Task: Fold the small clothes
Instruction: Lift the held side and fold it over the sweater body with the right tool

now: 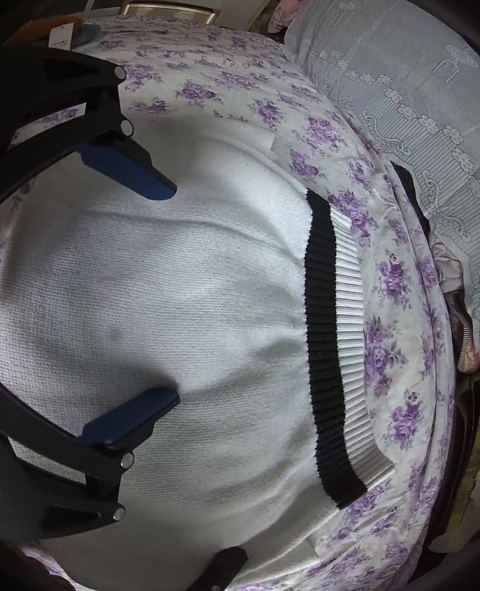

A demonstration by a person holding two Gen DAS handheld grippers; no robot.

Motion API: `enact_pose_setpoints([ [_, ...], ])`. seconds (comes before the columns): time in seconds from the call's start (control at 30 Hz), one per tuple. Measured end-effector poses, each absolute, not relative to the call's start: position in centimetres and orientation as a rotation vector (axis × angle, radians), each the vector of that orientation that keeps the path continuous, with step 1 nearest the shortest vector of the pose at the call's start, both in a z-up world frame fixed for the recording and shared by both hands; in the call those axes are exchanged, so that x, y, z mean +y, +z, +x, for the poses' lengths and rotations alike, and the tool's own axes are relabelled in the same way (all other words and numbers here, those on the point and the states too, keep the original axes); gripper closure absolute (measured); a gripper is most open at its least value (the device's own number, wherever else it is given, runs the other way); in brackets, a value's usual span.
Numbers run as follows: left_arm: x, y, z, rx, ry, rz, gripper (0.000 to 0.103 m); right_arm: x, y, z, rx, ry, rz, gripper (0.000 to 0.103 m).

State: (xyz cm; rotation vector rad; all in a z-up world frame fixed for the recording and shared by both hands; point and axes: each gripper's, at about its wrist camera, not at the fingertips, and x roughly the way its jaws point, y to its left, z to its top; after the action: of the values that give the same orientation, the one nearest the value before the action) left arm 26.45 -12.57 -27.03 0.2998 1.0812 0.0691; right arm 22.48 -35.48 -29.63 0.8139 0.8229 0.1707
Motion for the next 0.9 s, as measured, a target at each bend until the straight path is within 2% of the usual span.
enact_pose_setpoints([
  [0.03, -12.5, -26.8, 26.4, 1.085, 0.058, 0.289, 0.006, -34.9, -28.6, 22.3, 0.817, 0.167, 0.79, 0.086],
  [0.1, -12.1, -26.4, 26.6, 1.106, 0.013, 0.241, 0.017, -33.5, -26.5, 22.0, 0.805, 0.16, 0.728, 0.086],
  [0.13, -12.0, -26.2, 26.6, 1.113, -0.004, 0.22, 0.018, -32.9, -25.5, 21.9, 0.799, 0.157, 0.7, 0.086],
  [0.33, -10.9, -24.8, 28.3, 1.121, -0.097, 0.093, 0.018, -29.6, -21.4, 21.8, 0.799, 0.156, 0.621, 0.086],
  [0.77, -7.3, -20.5, 29.8, 1.06, -0.195, 0.005, 0.019, -21.8, -17.2, 22.5, 0.82, 0.189, 0.556, 0.085],
  [0.9, -4.2, -19.0, 30.2, 1.019, -0.179, -0.011, 0.027, -18.3, -16.3, 23.2, 0.824, 0.219, 0.537, 0.085],
])
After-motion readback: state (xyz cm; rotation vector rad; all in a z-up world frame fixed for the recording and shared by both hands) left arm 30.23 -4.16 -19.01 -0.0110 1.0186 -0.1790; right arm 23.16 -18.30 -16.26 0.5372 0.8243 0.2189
